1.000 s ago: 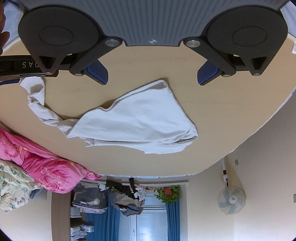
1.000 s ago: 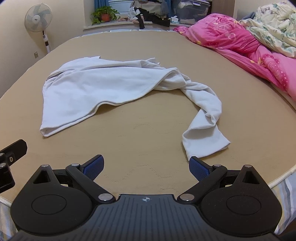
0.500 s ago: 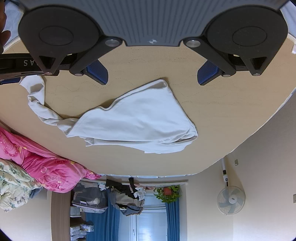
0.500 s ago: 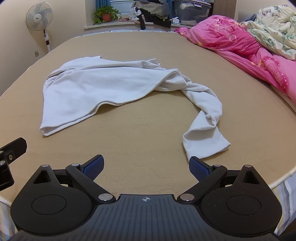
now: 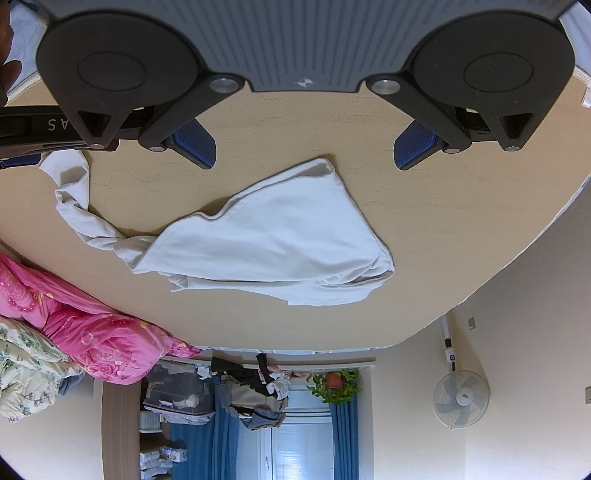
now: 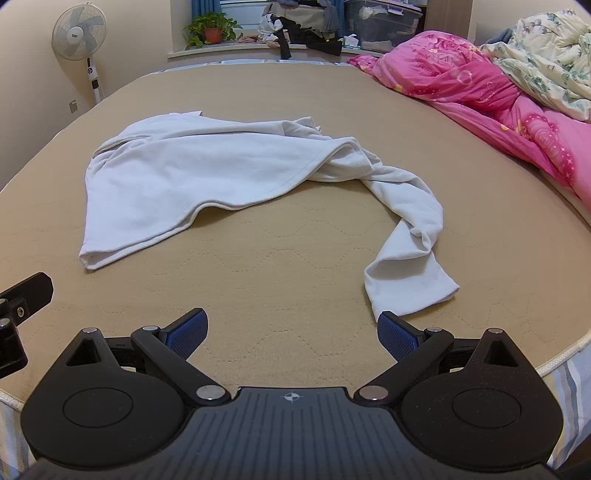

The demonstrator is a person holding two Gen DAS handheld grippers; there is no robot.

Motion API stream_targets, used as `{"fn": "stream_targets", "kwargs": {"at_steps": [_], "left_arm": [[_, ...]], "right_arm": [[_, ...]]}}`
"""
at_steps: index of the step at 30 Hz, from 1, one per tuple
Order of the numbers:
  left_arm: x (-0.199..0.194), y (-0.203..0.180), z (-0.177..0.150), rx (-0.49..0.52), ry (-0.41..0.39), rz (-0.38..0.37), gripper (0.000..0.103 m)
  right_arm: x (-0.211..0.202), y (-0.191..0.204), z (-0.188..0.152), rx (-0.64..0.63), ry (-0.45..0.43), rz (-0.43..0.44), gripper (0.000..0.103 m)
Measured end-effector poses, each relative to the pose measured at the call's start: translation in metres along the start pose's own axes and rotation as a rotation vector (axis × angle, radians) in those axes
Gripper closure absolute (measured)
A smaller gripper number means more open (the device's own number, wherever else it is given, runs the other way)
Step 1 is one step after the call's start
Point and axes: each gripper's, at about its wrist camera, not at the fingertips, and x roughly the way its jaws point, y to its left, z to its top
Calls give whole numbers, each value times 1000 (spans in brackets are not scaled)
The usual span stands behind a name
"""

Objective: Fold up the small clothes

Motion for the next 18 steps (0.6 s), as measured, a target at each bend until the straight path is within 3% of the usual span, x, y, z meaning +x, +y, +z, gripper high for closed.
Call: {"fn": "stream_targets", "kwargs": {"at_steps": [18], "left_arm": [[1,2,0,-10,12,1,0]], "right_arm": [[3,1,-2,0,8,0,5]]}}
